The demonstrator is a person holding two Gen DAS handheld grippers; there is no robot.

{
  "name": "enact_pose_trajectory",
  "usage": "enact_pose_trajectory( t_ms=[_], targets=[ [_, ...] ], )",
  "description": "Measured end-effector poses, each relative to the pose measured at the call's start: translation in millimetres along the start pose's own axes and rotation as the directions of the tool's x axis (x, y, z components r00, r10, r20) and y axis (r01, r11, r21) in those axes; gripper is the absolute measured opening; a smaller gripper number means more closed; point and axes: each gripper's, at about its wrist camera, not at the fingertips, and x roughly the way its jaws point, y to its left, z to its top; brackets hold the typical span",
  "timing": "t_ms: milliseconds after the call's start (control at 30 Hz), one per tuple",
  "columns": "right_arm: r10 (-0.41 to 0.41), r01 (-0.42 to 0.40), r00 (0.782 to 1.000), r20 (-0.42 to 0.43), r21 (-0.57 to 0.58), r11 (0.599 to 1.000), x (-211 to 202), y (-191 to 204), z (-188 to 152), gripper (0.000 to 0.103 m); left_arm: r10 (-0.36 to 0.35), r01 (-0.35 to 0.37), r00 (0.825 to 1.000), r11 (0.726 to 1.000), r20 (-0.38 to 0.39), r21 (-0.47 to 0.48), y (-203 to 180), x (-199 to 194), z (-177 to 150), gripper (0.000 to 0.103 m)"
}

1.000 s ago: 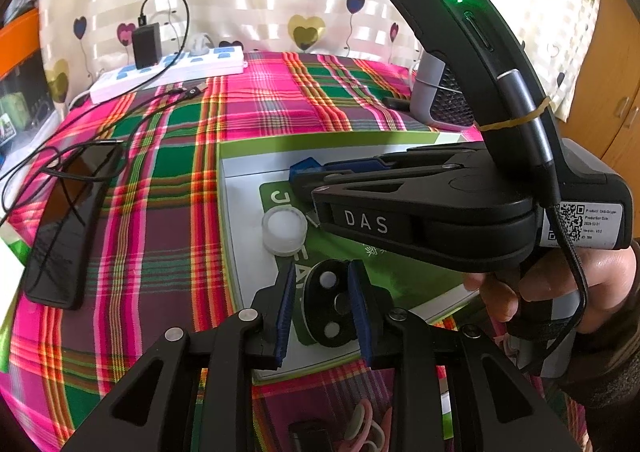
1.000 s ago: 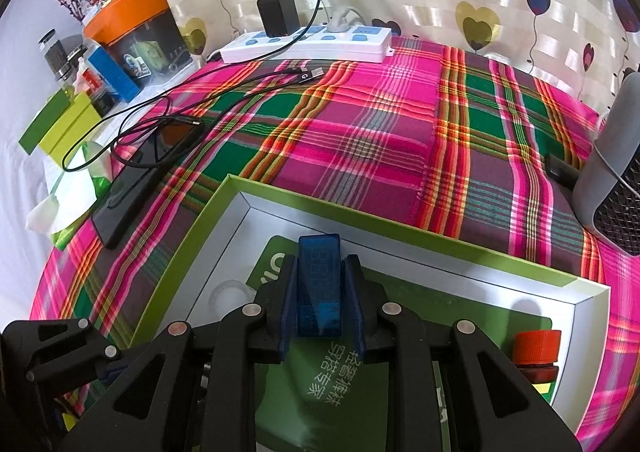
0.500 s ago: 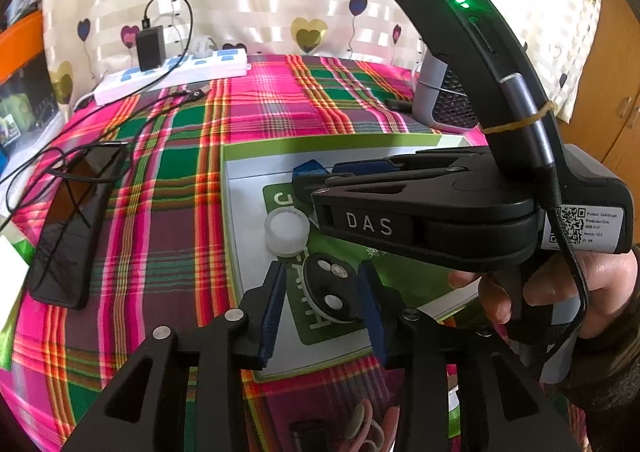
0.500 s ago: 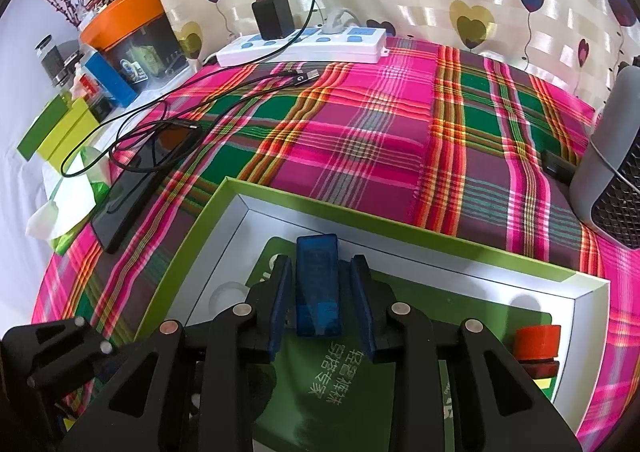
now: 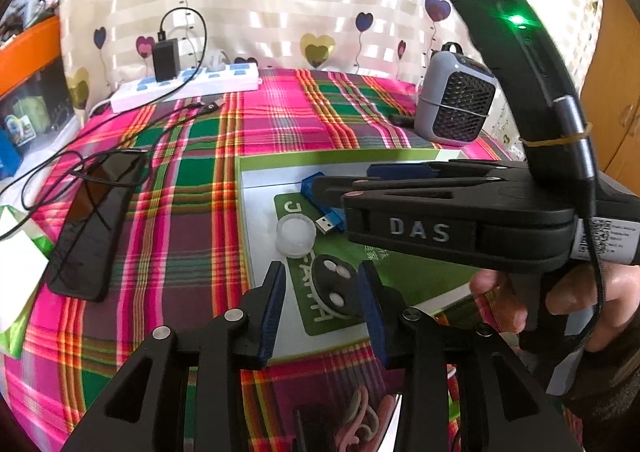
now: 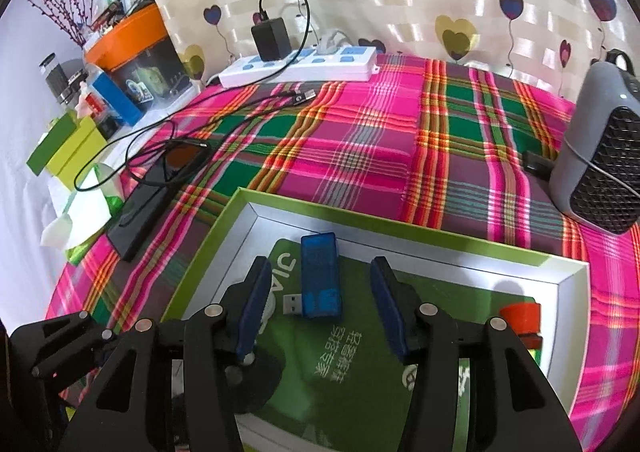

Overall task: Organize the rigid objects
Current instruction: 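Withdraw both grippers from the box toward the remaining items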

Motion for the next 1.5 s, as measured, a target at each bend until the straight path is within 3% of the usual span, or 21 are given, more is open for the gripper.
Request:
enact_pose_trajectory(
  t_ms=[333, 900, 1233, 1367, 1500],
  targets=[
    [-0.025, 0.022, 0.998, 0.060, 0.036, 0.999, -32.6, 1.3, -17.5, 0.052, 0.032, -0.033, 0.999, 0.999, 0.022, 0.027, -7.1, -18.0, -9.2, 0.036],
    [-0.098, 0.078, 0.981, 0.166, 0.121, 0.990, -93.9, 3.9, -72.7, 0.052, 0.054, -0.054, 0.997, 0.999, 0.060, -0.005, 2.4, -54.6, -39.6, 0.037],
    [-0.163, 0.132, 0.976, 0.145, 0.202, 0.970, -107.5, -6.2, -117.4, 0.052, 0.067, -0.065, 0.996, 0.997, 0.056, -0.048, 21.2, -68.5, -60.6, 0.036],
    [-0.220, 0.192, 0.966, 0.139, 0.187, 0.963, -113.5, -5.3, -132.9, 0.052, 0.068, -0.065, 0.997, 0.996, 0.046, -0.063, 29.4, -70.2, -68.4, 0.036],
    [-0.216, 0.185, 0.967, 0.139, 0.207, 0.961, -119.8, -12.9, -144.3, 0.052, 0.065, -0.062, 0.997, 0.995, 0.039, -0.079, 35.2, -70.3, -72.9, 0.036]
  ],
)
